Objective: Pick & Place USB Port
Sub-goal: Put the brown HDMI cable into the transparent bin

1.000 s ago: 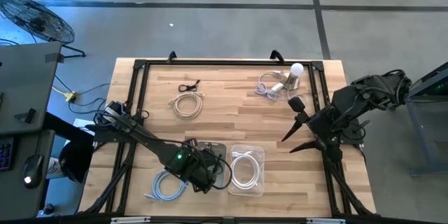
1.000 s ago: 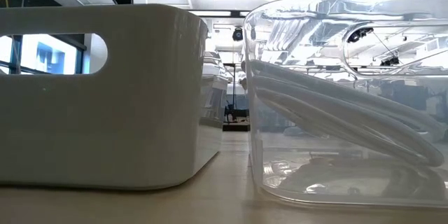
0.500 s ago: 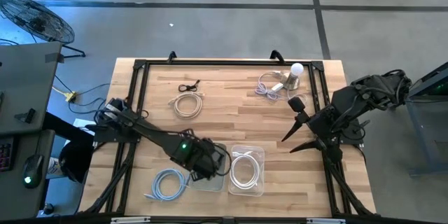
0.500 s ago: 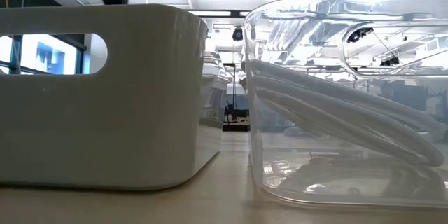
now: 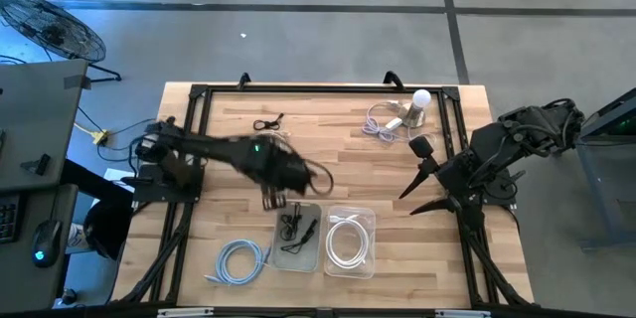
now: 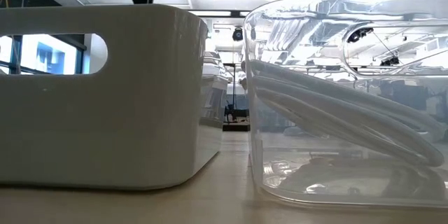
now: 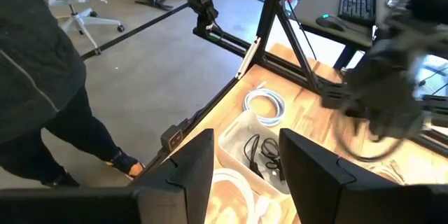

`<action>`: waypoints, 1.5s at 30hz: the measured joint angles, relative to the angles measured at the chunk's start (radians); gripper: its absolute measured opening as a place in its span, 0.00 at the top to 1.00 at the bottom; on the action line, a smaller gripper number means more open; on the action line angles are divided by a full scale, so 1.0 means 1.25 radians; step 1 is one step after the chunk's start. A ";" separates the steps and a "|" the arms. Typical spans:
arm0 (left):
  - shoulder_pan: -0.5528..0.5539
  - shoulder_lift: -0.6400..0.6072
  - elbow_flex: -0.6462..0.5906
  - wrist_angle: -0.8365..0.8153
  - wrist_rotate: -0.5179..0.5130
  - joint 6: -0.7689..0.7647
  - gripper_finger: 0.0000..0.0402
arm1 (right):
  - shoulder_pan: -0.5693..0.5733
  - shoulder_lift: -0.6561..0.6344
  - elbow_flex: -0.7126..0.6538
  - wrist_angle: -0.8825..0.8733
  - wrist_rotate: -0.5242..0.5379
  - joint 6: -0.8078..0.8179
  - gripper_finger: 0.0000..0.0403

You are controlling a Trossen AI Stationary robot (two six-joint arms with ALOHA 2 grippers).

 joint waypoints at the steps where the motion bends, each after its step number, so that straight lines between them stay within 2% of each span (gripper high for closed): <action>1: 0.020 -0.013 -0.009 0.005 -0.001 0.036 0.57 | 0.000 0.000 0.000 -0.003 0.000 0.000 0.62; 5: 0.112 -0.064 -0.067 0.004 0.011 0.146 0.54 | 0.000 0.000 0.000 -0.010 0.021 0.005 0.62; 10: 0.237 -0.123 -0.181 0.008 0.135 0.235 0.53 | 0.000 0.000 0.000 -0.013 0.082 0.005 0.62; 14: 0.311 -0.172 -0.296 0.020 0.180 0.302 0.53 | -0.001 0.000 0.000 -0.013 0.115 0.002 0.62; 17: 0.350 -0.208 -0.381 0.088 0.212 0.333 0.53 | -0.002 0.000 0.000 -0.013 0.142 0.000 0.62; 22: 0.366 -0.235 -0.483 0.239 0.184 0.420 0.53 | -0.021 0.000 0.000 -0.012 0.166 -0.001 0.62; 28: 0.365 -0.233 -0.547 0.368 0.136 0.571 0.53 | -0.056 0.000 0.000 -0.008 0.166 0.007 0.62; 36: 0.401 -0.234 -0.604 0.420 0.130 0.680 0.53 | -0.087 0.000 0.000 0.000 0.166 0.041 0.62; 41: 0.433 -0.234 -0.636 0.465 0.161 0.716 0.53 | -0.092 0.000 0.000 0.001 0.166 0.042 0.62; 45: 0.442 -0.234 -0.661 0.504 0.219 0.763 0.53 | -0.092 0.000 0.000 0.009 0.166 0.042 0.62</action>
